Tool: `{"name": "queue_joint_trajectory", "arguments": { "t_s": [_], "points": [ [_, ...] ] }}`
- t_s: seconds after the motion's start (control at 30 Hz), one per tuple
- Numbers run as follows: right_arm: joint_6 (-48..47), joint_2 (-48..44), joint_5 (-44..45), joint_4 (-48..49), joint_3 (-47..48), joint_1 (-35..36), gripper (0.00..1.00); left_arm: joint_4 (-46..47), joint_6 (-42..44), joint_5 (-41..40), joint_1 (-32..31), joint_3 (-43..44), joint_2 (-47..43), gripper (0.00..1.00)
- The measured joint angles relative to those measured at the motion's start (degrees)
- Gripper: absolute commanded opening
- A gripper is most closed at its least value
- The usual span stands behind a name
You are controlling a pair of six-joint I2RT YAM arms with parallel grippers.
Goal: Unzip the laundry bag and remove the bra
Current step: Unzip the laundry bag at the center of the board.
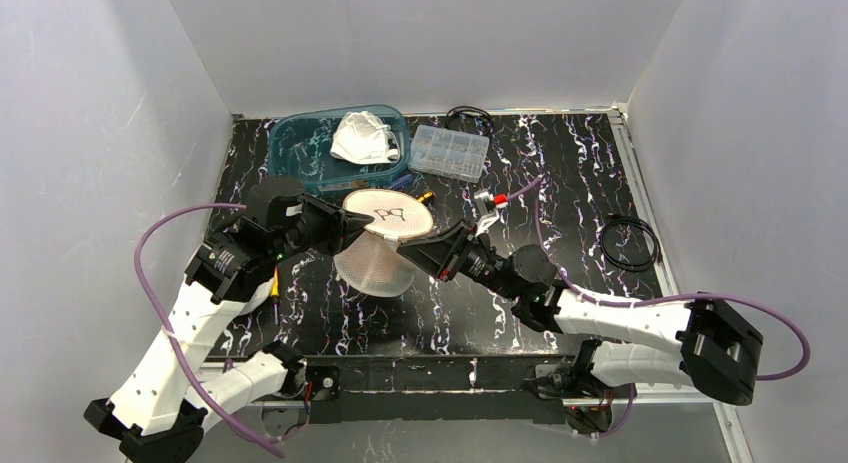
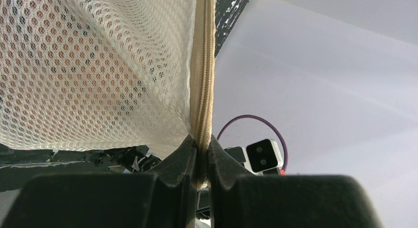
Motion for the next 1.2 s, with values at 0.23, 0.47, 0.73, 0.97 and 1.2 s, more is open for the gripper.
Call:
{"name": "queue_joint_trajectory", "arguments": {
  "t_s": [0.23, 0.47, 0.73, 0.97, 1.2],
  "points": [
    [-0.24, -1.64, 0.28, -2.43, -0.02, 0.00, 0.15, 0.04, 0.00, 0.02, 0.00, -0.39, -0.11, 0.00],
    [-1.95, -5.05, 0.98, -6.82, -0.02, 0.00, 0.01, 0.98, 0.00, 0.70, -0.04, -0.85, -0.22, 0.00],
    [-4.28, -8.50, 3.41, -15.93, -0.02, 0.00, 0.01, 2.86, 0.57, 1.53, -0.04, -2.78, -0.22, 0.00],
    [-7.69, -13.38, 6.36, -28.15, -0.02, 0.00, 0.01, 10.45, 6.36, 6.69, -0.04, -7.76, 1.31, 0.00],
    [-13.88, -17.77, 6.82, -44.15, -0.02, 0.00, 0.01, 25.14, 17.94, 16.81, -0.02, -16.94, 8.76, 0.07]
  ]
}}
